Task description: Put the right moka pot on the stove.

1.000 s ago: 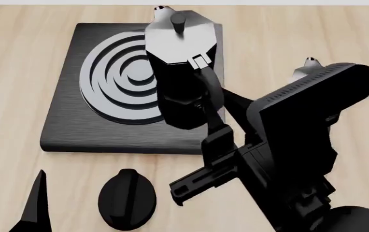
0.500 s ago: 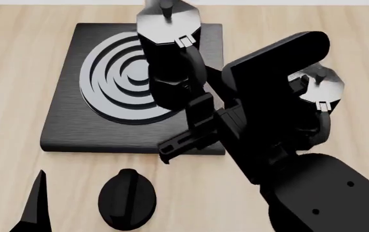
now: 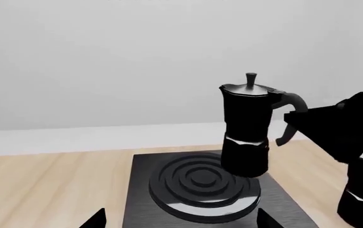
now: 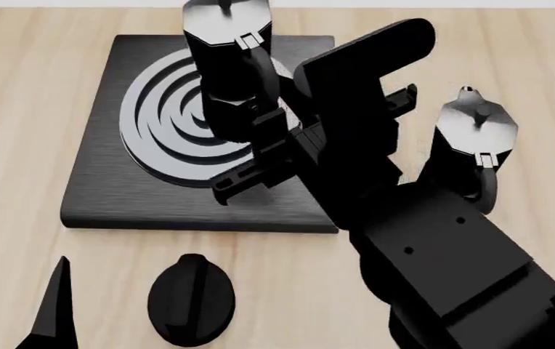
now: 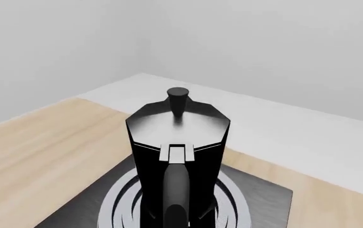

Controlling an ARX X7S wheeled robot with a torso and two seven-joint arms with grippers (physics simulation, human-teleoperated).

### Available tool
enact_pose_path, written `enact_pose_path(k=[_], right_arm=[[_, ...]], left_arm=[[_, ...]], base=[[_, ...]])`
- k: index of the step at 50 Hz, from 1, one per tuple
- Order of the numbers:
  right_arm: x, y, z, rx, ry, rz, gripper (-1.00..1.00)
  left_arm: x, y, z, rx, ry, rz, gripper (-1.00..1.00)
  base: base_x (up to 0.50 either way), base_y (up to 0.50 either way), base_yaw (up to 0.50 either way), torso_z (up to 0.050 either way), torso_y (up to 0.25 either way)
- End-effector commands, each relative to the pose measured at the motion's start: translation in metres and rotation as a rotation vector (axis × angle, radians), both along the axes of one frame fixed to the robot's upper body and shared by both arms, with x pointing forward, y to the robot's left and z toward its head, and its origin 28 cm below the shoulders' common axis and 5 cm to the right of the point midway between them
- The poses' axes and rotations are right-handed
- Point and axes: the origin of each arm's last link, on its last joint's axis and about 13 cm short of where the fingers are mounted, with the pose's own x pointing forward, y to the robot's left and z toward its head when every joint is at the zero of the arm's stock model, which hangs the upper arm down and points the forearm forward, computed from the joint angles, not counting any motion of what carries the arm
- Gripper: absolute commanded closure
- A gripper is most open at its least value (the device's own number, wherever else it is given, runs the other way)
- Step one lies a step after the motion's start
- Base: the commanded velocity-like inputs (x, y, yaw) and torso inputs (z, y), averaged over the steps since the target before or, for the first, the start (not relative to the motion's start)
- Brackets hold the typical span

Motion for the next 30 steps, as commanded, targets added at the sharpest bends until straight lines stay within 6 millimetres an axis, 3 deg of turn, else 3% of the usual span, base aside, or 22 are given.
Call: enact_pose_path(k=[1,30], right_arm=[[0.018,0.013,0.003,-0.004,-0.038,0.018,1.0],[0.073,0.039,-0.022,-0.043,-0.02,-0.004,1.0]], left_arm=[[0.0,0.0,0.0,-0.001,-0.003,-0.003,-1.0],[-0.002,0.0,0.001,-0.005,-0.016,-0.013,-1.0]], base=[[0.0,0.0,0.0,0.0,0.0],[0.0,0.0,0.0,0.0,0.001]])
